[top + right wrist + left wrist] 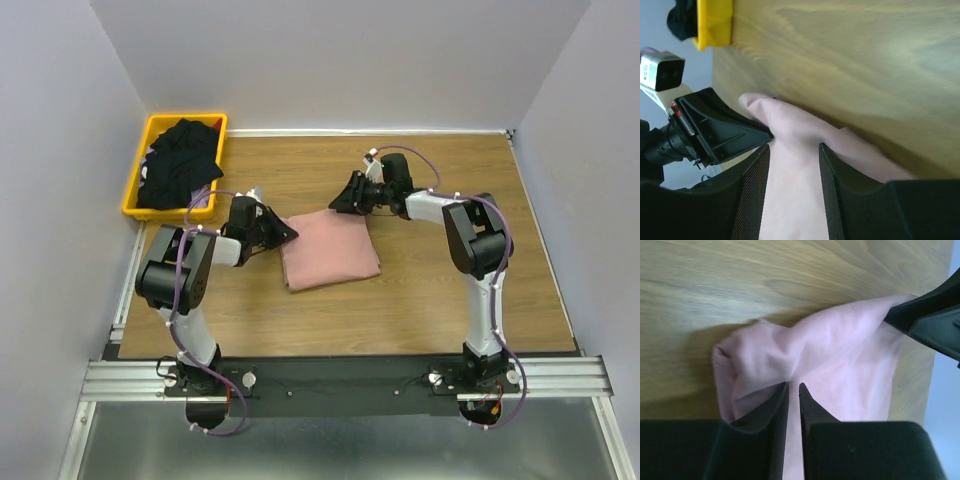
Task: Fold and stack the t-shirts
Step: Neatly place the folded tshirt to the corner
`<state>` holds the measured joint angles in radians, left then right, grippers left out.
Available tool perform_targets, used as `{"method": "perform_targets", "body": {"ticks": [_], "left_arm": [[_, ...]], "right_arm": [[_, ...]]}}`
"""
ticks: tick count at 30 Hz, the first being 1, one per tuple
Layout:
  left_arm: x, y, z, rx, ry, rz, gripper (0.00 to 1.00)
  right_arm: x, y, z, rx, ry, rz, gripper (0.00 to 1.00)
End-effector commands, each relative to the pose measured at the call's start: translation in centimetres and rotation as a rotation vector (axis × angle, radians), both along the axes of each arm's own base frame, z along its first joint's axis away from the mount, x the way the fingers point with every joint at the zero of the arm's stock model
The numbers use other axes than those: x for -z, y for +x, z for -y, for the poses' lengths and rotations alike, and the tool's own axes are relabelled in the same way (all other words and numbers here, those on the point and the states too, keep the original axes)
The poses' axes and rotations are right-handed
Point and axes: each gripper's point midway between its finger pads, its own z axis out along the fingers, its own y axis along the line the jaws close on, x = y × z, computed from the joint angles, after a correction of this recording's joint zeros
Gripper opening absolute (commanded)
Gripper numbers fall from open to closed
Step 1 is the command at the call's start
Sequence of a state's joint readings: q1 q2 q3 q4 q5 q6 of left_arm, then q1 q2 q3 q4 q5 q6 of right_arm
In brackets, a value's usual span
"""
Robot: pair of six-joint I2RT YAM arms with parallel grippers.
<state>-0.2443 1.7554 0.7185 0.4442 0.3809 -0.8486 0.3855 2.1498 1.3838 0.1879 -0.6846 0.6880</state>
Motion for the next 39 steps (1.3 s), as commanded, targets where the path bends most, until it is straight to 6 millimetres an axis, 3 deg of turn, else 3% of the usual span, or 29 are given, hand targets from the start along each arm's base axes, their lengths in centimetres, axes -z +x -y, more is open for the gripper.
{"method": "perform_targets", "body": {"ticks": [1,4,8,12,13,16,17,18,19,22,24,26,29,34,36,39], "left_arm": [[-0.6,3.3,-0.2,-0.031,-0.088,0.044,0.18],[0.6,3.9,-1.0,-0.064,-0.098,0.017,0.18],[0.4,4.3,-1.7,-0.076,-0.113,0.028,0.18],[-2.4,4.2,-1.7,-0.061,-0.128,0.088,0.28],[-3.2,4.0,-1.7,-0.058,-0.132,0.105,0.3],[-7.1,2.9,-1.3,-0.032,-0.166,0.179,0.36],[-7.3,2.0,-1.1,-0.024,-0.182,0.167,0.36],[-7.9,1.2,-0.4,-0.004,-0.196,0.169,0.36],[-8.5,-0.1,-0.1,0.006,-0.204,0.173,0.36],[-9.3,-3.5,2.4,0.056,-0.209,0.153,0.36],[-8.1,-5.7,3.5,0.082,-0.2,0.111,0.36],[-6.6,-8.2,4.3,0.11,-0.191,0.047,0.36],[-4.3,-10.3,3.8,0.097,-0.193,-0.032,0.33],[-1.4,-11.2,2.3,0.039,-0.136,-0.103,0.29],[-1.1,-11.3,1.7,0.029,-0.148,-0.124,0.28],[-0.4,-11.4,1.0,0.005,-0.126,-0.162,0.28]], "right_arm": [[1.3,2.8,1.8,0.027,0.061,-0.002,0.51],[4.0,3.6,3.3,0.052,0.099,-0.055,0.51],[4.7,3.6,3.8,0.036,0.105,-0.059,0.51],[2.2,3.5,4.7,0.049,0.118,-0.018,0.55],[-0.1,3.5,4.8,0.052,0.127,0.031,0.56],[-2.7,1.7,5.0,0.038,0.165,0.071,0.6],[-5.8,1.1,4.8,0.03,0.22,0.121,0.62],[-5.3,-0.5,5.1,0.025,0.236,0.09,0.62],[-7.3,-1.9,5.0,0.001,0.268,0.11,0.63],[-7.2,-5.9,5.3,-0.015,0.312,0.046,0.66],[-7.6,-8.2,5.2,-0.029,0.321,0.041,0.68],[-5.5,-11.0,5.5,-0.038,0.308,-0.027,0.7],[-2.2,-14.0,6.1,-0.044,0.288,-0.128,0.7],[3.3,-15.5,7.5,0.034,0.219,-0.254,0.7],[4.6,-15.5,8.2,0.072,0.212,-0.307,0.7],[4.8,-15.4,8.6,0.098,0.219,-0.341,0.68]]}}
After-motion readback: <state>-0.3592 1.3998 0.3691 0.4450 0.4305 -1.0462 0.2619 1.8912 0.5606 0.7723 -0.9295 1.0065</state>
